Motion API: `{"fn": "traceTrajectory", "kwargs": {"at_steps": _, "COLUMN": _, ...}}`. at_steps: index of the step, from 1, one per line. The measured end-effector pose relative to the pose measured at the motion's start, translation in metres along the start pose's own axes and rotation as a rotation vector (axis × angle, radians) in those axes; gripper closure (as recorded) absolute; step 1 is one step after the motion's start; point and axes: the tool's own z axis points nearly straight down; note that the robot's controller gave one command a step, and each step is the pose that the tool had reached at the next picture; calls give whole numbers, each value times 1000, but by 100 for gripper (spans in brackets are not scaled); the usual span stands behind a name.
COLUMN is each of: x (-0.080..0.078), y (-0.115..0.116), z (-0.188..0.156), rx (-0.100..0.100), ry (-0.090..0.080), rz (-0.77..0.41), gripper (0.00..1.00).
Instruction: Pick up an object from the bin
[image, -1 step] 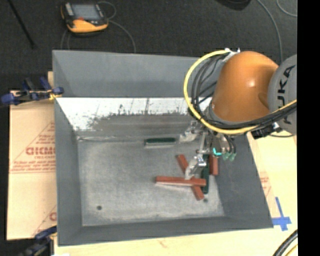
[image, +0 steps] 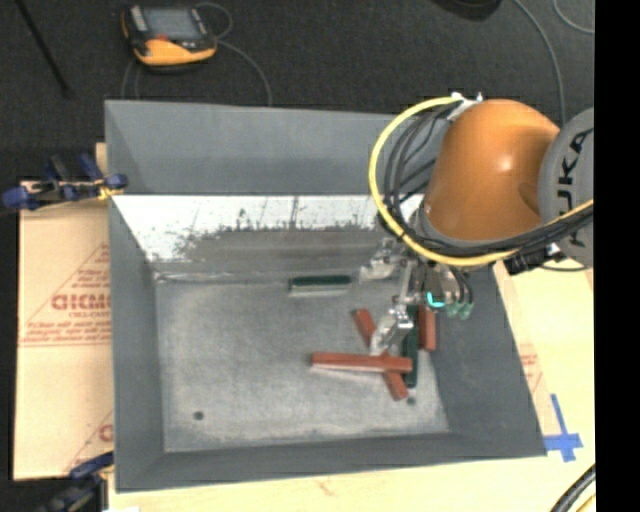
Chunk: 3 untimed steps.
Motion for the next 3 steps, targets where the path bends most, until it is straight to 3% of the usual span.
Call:
{"fn": "traceTrajectory", "kwargs": {"at_steps": 1, "x": 24, "y": -9, "z": 38, "rx": 2, "ry": -5, "rz": -68, "gripper": 0}}
{"fn": "traceTrajectory", "kwargs": {"at_steps": 2, "x": 45, "y": -9, "z": 97, "rx": 0, "ry": -3, "rz": -76, "gripper": 0}}
{"fn": "traceTrajectory", "kwargs": {"at_steps": 3, "x": 49, "y": -9, "z": 112, "rx": -1, "ry": 0, "rz": -65, "gripper": 0}}
